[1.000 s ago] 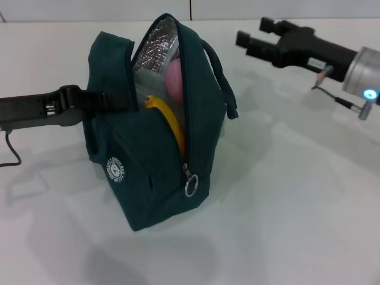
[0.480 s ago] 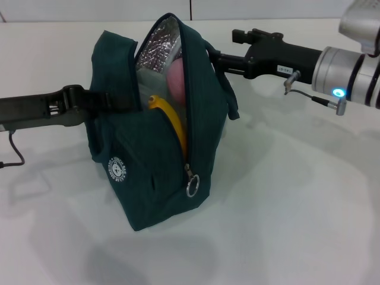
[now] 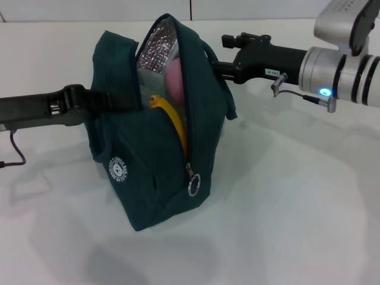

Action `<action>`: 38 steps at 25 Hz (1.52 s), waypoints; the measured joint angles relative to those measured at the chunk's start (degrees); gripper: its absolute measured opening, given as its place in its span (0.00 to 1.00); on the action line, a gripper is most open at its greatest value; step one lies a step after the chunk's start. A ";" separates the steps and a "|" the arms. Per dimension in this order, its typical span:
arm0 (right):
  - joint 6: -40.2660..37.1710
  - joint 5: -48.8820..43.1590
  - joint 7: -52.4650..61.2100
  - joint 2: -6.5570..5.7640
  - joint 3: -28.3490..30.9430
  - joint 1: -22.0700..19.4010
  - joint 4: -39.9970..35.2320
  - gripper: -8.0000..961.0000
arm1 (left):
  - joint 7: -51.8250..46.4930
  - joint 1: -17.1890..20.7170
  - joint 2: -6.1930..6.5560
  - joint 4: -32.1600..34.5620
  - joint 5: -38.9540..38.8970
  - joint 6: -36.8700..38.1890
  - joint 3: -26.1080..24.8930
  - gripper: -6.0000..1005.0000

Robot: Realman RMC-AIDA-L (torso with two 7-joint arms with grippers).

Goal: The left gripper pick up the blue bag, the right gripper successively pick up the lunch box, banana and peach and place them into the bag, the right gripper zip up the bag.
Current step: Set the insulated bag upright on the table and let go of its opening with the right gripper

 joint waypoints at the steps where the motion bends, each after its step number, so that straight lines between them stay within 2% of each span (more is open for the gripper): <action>1: 0.05 0.11 -0.42 0.00 -0.16 0.09 -0.04 0.81 | 0.01 -0.05 0.01 0.00 0.00 0.00 -0.02 0.05; 2: 0.07 0.19 -0.99 0.00 -0.28 0.12 -0.17 0.81 | 0.01 -0.09 0.01 0.00 0.00 0.00 -0.04 0.05; 5: 0.04 0.41 -2.53 0.00 -0.57 0.06 -1.08 0.67 | 0.02 -0.13 0.01 0.00 0.00 0.00 -0.15 0.05; 16: -0.03 0.76 -4.92 0.00 -0.48 -1.20 -3.27 0.41 | 0.04 -0.24 0.19 0.00 0.00 -0.16 -0.19 0.05; 21: -0.02 0.75 -5.06 0.00 -0.44 -1.19 -3.20 0.18 | 0.04 -0.23 0.20 0.00 0.00 -0.25 -0.19 0.05; 28: -0.13 0.76 -5.09 0.00 -0.34 -1.86 -3.87 0.05 | 0.05 0.08 0.28 0.01 -0.07 -0.27 -0.26 0.05; 32: -0.42 1.11 -5.94 -0.01 -0.28 -5.76 -8.23 0.04 | 0.93 0.22 0.18 -0.24 -1.96 -0.17 -0.22 0.05; 38: -5.14 7.27 -11.06 -0.43 0.14 -15.32 -16.65 0.04 | 2.35 -0.18 0.26 -3.59 -3.36 -0.08 0.14 0.05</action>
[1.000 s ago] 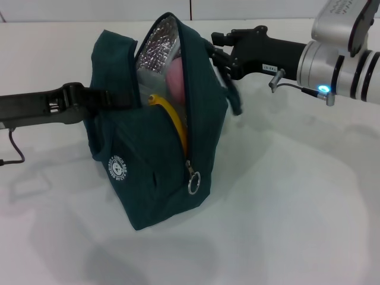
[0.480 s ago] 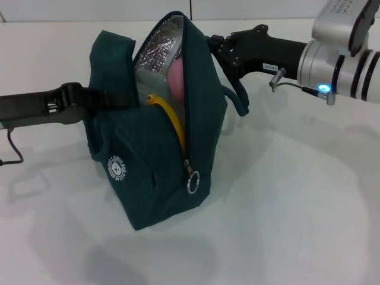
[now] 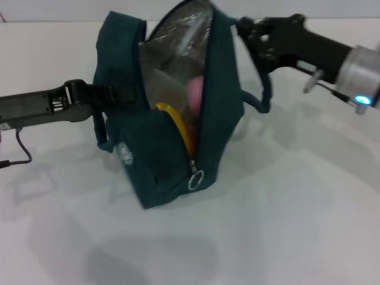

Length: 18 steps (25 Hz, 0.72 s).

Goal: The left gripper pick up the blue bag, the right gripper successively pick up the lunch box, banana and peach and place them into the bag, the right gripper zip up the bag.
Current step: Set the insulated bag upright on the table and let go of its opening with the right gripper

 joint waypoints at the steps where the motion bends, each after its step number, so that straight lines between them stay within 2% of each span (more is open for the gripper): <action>1: -1.15 0.44 -0.08 -0.09 0.51 -1.07 -0.63 0.04 | 0.19 0.07 -0.01 -0.25 -0.01 0.00 0.04 0.05; 8: -14.70 0.28 0.44 -0.83 7.57 -8.36 -1.84 0.03 | 1.45 -0.22 -0.72 -2.49 -0.21 1.54 0.03 0.05; 10: -16.38 0.21 0.89 -1.29 8.78 -10.11 -2.12 0.03 | 1.64 -0.43 -1.05 -3.10 -0.23 2.78 0.03 0.05; 15: -18.60 0.20 3.35 -3.59 10.79 -13.67 -2.19 0.03 | 2.06 0.43 -1.27 -3.38 -1.40 3.77 -0.28 0.05; 18: -19.73 0.17 3.70 -3.93 10.89 -14.28 -1.84 0.03 | 2.23 0.84 -0.94 -4.14 -3.71 3.83 -0.20 0.05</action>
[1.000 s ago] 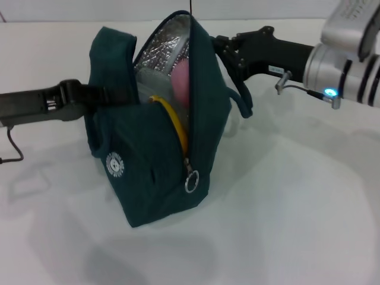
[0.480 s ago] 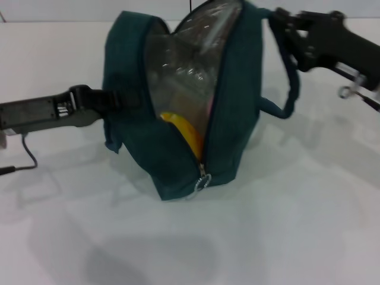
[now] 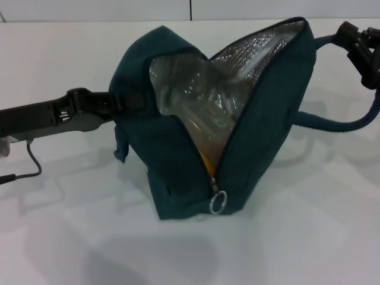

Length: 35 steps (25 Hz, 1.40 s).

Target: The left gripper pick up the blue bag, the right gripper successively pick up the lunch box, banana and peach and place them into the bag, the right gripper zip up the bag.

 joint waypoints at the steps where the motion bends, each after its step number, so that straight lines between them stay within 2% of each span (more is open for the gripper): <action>1: -0.36 -0.13 0.02 -0.03 0.01 -0.11 0.18 0.03 | 0.05 -0.04 0.01 -0.24 -0.39 0.01 0.09 0.05; 10: -4.95 -2.42 0.82 -0.04 0.74 -0.62 0.22 0.01 | 0.84 -3.46 -0.68 -5.59 -0.60 -0.72 3.78 0.05; 16: -5.28 -5.94 3.02 -0.19 1.57 0.86 0.75 0.01 | 2.42 -5.40 -0.79 -9.86 -0.30 -3.20 5.60 0.05; 30: -5.59 -8.39 3.63 2.58 0.94 8.77 3.47 0.01 | 5.95 -4.97 -0.77 -12.27 0.27 -5.31 6.30 0.05; 35: -4.76 -8.67 4.47 2.83 1.24 9.39 3.55 0.01 | 6.20 -4.80 -0.82 -12.82 1.11 -5.33 6.30 0.05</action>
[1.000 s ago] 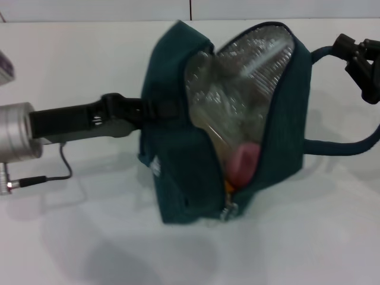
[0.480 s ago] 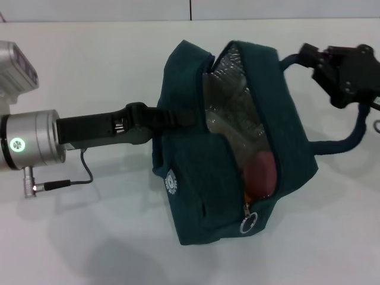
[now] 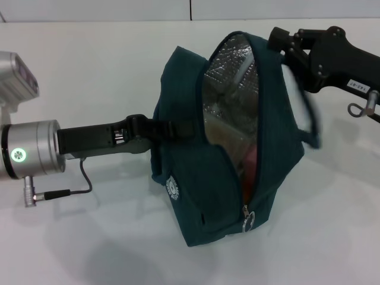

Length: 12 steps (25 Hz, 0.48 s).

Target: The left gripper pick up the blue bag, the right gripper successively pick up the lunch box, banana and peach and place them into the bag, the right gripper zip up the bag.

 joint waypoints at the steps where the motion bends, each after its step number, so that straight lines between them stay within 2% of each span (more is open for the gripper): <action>1: 0.36 -0.01 0.24 0.01 0.04 0.01 0.04 0.01 | 0.02 0.05 0.00 -0.14 0.01 -0.01 0.00 0.05; 8: -1.26 0.14 0.71 -0.09 0.42 -0.53 0.13 0.01 | 0.12 0.66 0.02 -0.27 0.05 -0.01 0.00 0.05; 12: -8.40 -0.65 -0.05 -1.21 1.13 -1.31 0.60 0.01 | 0.14 1.13 0.02 -0.28 -0.13 -0.01 -0.16 0.05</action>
